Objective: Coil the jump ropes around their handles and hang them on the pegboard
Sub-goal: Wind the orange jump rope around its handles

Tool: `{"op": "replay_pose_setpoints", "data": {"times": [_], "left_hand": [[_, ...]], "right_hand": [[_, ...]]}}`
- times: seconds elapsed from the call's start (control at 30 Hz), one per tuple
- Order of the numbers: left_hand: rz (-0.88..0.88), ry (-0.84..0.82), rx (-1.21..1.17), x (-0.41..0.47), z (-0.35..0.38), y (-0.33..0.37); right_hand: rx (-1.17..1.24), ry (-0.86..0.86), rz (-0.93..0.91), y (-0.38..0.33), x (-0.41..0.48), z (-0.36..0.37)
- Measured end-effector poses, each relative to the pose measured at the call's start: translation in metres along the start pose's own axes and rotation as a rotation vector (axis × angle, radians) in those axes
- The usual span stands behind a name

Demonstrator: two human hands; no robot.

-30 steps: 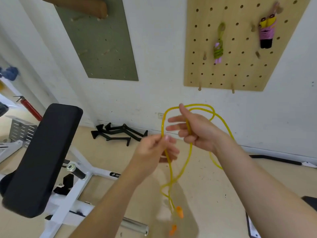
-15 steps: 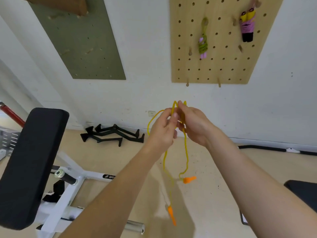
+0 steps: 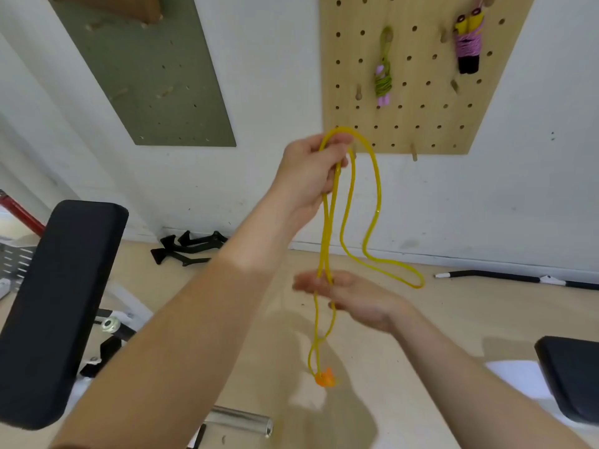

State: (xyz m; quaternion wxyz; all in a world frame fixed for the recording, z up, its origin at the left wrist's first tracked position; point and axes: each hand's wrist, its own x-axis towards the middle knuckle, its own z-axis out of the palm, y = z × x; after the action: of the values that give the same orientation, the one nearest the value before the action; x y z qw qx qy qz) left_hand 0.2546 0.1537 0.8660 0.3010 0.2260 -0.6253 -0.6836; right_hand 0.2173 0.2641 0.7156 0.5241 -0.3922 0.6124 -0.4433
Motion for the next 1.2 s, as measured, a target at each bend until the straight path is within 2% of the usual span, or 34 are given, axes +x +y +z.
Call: {"op": "replay_pose_setpoints", "data": {"times": [0.07,0.13,0.23,0.27,0.33,0.4,0.5,0.57,0.67,0.77,0.83,0.97,1.1,1.2], "left_hand": [[0.034,0.021,0.000,0.013,-0.002,0.010],[0.023,0.018,0.033,0.024,-0.008,0.012],[-0.133,-0.010,0.277,0.016,-0.027,-0.014],[-0.163,-0.047,0.305,0.004,-0.037,-0.032],[-0.191,-0.212,0.173,-0.032,-0.054,-0.075],[-0.303,-0.336,0.132,-0.072,-0.064,-0.116],[-0.335,-0.392,0.529,-0.114,-0.074,-0.171],[-0.384,-0.304,0.560,-0.126,-0.074,-0.184],[-0.391,-0.091,0.283,-0.118,-0.066,-0.161],[-0.281,-0.029,0.011,-0.091,-0.054,-0.114],[-0.266,-0.046,-0.070,-0.073,-0.046,-0.093],[-0.260,-0.058,-0.076,-0.054,-0.039,-0.081],[-0.277,0.001,-0.127,-0.044,-0.041,-0.078],[-0.262,0.057,-0.169,-0.037,-0.044,-0.078]], "right_hand": [[-0.008,0.021,-0.004,0.016,-0.002,0.017],[0.097,0.134,0.010,0.012,-0.005,0.026],[0.264,0.299,-0.047,-0.014,-0.004,0.024],[0.350,0.323,-0.078,-0.024,-0.002,0.020],[0.543,0.358,-0.102,-0.045,0.003,0.010],[0.748,0.379,-0.074,-0.063,0.009,0.001],[1.002,0.381,-0.061,-0.084,0.020,-0.006],[1.049,0.411,-0.124,-0.091,0.028,-0.018],[0.745,0.389,-0.097,-0.083,0.024,-0.030],[0.415,0.128,-0.034,-0.029,0.009,-0.010],[0.408,-0.037,-0.037,0.009,-0.004,0.007],[0.478,-0.023,0.086,0.043,-0.026,0.013],[0.084,0.002,0.085,0.053,-0.042,0.018],[0.047,0.088,0.054,0.041,-0.046,0.023]]}}
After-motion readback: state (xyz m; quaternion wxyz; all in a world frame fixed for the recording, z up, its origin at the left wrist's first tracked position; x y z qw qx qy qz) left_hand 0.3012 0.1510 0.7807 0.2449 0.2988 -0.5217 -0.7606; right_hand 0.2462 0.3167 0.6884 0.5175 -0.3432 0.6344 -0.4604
